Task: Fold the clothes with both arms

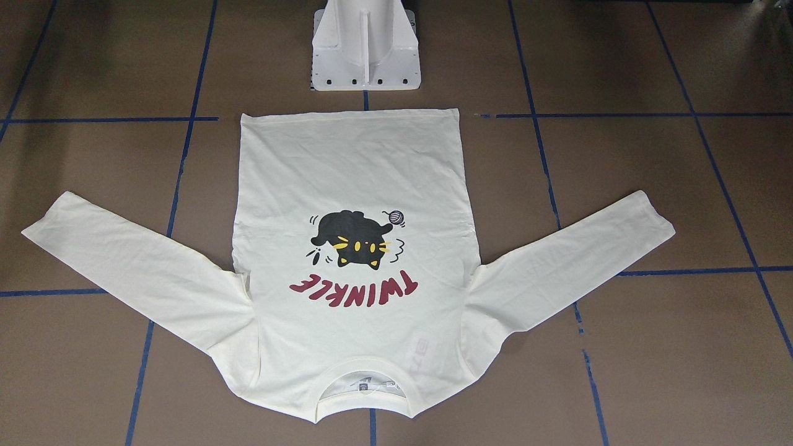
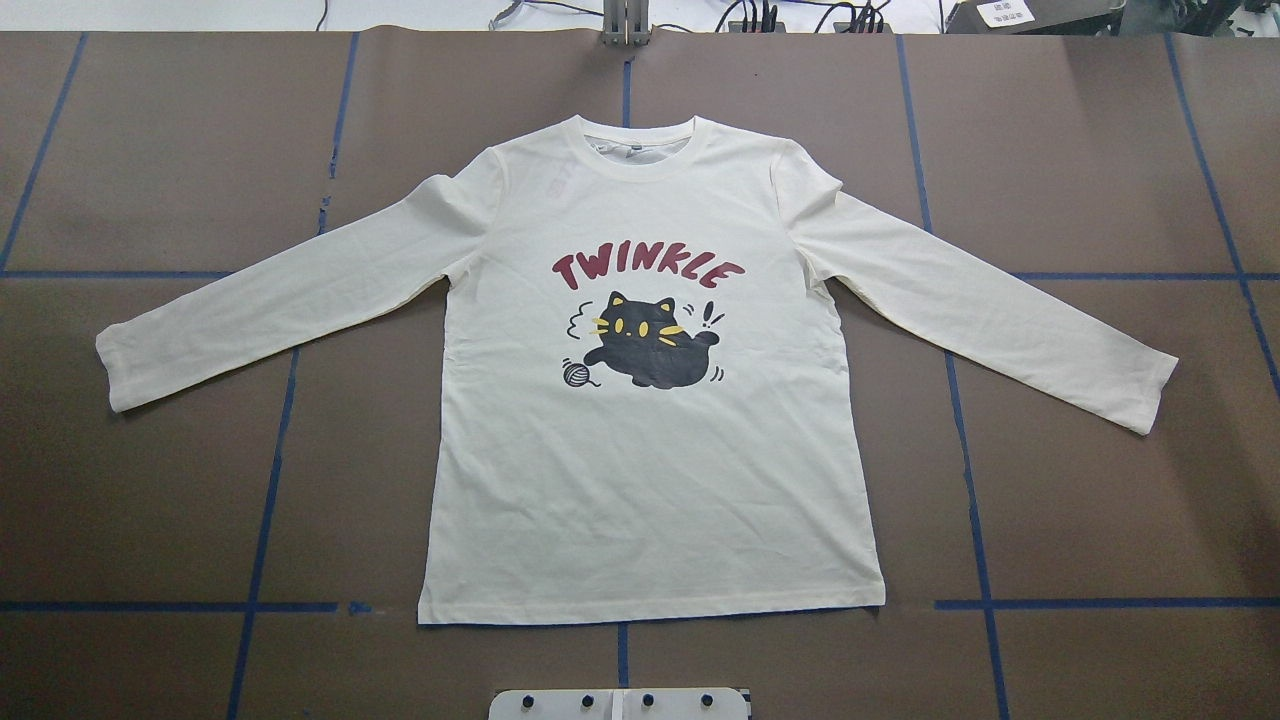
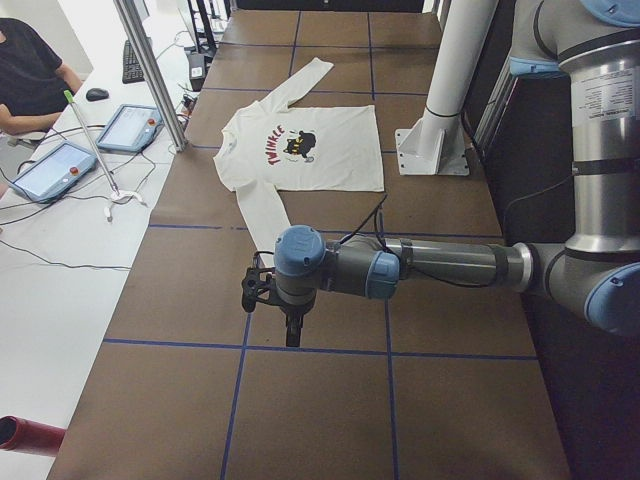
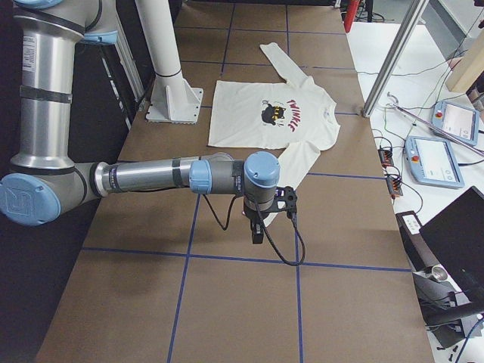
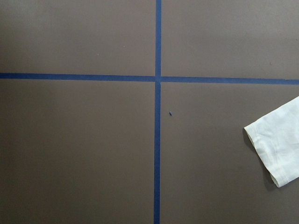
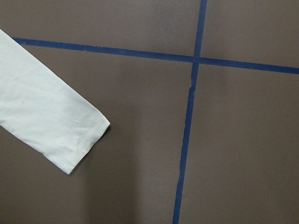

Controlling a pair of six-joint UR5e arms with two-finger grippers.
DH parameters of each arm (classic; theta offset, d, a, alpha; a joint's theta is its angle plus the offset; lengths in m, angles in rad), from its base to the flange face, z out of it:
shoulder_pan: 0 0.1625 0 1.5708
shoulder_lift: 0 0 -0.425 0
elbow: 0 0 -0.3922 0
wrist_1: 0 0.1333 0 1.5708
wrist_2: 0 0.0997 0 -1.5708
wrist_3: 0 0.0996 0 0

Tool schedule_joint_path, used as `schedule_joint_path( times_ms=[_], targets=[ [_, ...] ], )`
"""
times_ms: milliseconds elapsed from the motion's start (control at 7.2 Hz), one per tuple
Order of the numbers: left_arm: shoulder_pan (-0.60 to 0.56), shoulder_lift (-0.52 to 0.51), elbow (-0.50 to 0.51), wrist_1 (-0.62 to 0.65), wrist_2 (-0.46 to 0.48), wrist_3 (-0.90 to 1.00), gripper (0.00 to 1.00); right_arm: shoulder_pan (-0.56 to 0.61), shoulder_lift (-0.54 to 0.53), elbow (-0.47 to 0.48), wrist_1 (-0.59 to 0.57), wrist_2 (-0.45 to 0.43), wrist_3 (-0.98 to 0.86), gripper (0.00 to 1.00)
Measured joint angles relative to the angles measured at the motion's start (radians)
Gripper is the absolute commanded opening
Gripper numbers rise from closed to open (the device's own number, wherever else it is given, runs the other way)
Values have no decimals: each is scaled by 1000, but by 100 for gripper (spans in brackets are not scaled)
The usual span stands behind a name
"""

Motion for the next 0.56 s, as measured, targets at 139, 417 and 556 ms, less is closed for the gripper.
schedule_joint_path(
  times_ms=[139,417,556],
  targets=[
    [0,3,-19,-1,0,0,100,0,-1,3,0,0,0,100],
    [-1,18,-72,0,0,2,100,-1,-5,16,1,2,0,100],
    [0,23,-79,0,2,-2,100,-4,-8,23,2,6,1,100]
  ],
)
